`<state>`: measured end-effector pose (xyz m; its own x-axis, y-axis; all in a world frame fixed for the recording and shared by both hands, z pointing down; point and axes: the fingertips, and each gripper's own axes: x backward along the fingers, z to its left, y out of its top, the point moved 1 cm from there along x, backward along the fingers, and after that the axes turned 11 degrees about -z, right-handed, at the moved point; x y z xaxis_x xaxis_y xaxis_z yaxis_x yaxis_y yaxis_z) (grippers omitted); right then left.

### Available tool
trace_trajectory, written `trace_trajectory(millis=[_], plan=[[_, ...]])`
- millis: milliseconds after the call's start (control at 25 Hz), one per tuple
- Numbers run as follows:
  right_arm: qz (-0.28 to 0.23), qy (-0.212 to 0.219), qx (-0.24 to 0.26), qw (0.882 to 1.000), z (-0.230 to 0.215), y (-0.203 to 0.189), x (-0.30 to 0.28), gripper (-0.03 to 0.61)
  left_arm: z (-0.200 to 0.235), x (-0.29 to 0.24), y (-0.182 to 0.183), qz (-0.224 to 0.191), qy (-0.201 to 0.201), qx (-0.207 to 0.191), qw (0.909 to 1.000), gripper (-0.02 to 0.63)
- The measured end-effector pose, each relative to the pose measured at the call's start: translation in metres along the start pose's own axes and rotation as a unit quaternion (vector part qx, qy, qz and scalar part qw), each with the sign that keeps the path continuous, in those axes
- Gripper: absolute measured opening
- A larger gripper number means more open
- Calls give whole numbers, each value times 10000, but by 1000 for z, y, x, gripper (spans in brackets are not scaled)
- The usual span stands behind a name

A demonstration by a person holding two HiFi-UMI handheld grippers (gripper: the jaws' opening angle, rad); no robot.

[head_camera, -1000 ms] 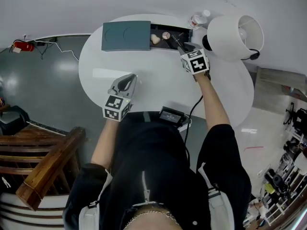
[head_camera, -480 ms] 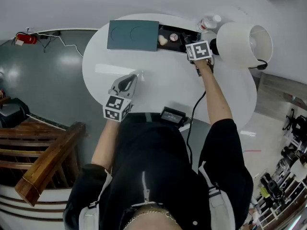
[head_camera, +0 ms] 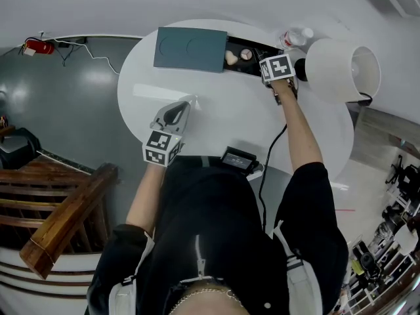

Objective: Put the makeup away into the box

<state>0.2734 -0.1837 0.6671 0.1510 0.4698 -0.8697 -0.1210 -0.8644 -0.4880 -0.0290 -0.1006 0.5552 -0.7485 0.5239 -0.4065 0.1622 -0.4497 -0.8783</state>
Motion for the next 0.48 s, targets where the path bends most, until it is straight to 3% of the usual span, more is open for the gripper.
trace_trajectory(millis=[320,480], plan=[[536,116,-4,9985,2,-12,-13,89,7,1,0,-37,30,12,10000,14],[424,19,-6,9991,3,-12,-13,132,12,7,-2,2,26,77,10000,14]])
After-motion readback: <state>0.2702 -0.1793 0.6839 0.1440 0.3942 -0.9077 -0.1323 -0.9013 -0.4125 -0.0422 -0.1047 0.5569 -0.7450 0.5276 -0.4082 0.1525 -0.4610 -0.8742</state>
